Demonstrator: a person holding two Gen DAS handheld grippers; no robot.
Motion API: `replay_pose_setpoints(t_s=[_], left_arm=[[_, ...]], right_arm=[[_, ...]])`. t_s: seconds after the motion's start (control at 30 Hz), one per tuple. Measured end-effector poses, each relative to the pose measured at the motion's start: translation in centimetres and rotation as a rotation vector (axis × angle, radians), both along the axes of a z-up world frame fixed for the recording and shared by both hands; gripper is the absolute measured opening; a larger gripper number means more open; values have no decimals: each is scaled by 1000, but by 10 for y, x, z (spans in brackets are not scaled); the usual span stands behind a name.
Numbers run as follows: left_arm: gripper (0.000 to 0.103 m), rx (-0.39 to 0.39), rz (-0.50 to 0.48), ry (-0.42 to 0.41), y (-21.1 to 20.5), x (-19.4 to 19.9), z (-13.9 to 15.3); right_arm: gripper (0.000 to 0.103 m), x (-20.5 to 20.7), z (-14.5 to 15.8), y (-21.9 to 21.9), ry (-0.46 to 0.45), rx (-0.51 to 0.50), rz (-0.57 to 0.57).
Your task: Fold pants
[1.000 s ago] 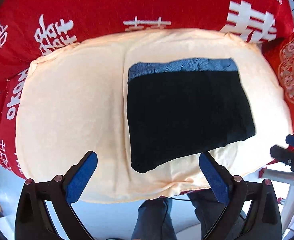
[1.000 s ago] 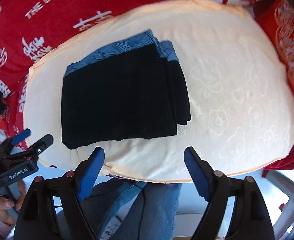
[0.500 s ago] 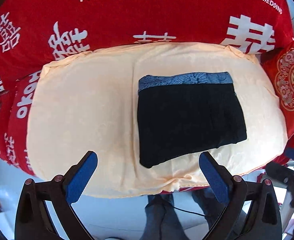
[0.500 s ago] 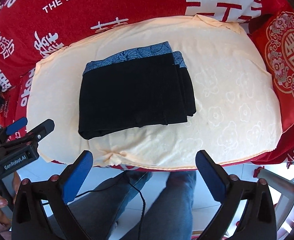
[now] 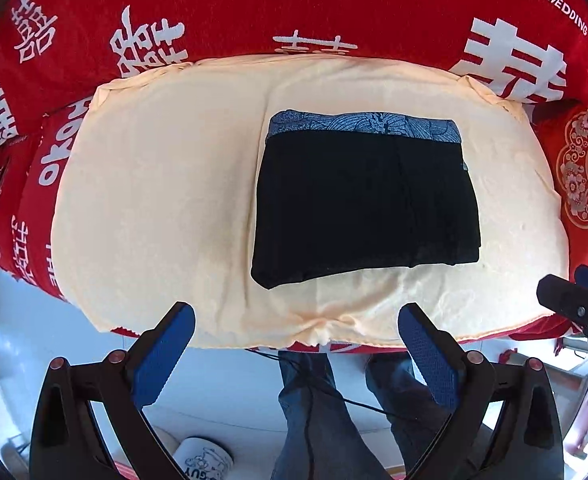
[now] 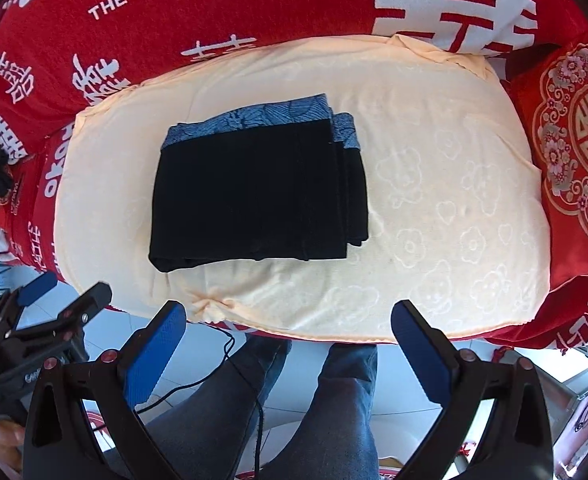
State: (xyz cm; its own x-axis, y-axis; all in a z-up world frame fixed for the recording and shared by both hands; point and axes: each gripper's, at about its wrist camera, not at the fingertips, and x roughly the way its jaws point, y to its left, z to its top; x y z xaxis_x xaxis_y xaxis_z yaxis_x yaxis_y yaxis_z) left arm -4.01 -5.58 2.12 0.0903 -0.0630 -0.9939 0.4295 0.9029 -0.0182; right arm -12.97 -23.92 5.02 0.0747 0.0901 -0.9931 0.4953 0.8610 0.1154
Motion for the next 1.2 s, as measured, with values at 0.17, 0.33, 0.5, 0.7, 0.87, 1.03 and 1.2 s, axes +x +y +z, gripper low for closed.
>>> replay_pose_setpoints(t_s=[0.17,0.33,0.5,0.7,0.87,1.03,1.2], left_arm=[[102,14,-1,4,-2,0,0],[102,28,-10,0,-4,2,1],[102,34,-15,-2,-6,4,0],[102,35,-13,-1,-8,4,0],[102,37,-10,-4,-6,6,-1],[102,46,-20,-27,-6,4,0],[102,45,-27,-27,-5,3,0]], right_arm=[[102,0,-3,-6,19,-24,6],[102,-1,-6,-9,24,-23,4],[102,1,-7,-8,28,-32,17],[102,3,-8,-9,36,-41,23],[102,4,-9,-9,41,-45,28],[102,5,-9,-7,43,-49,40],[102,5,-9,-6,49,-52,41]])
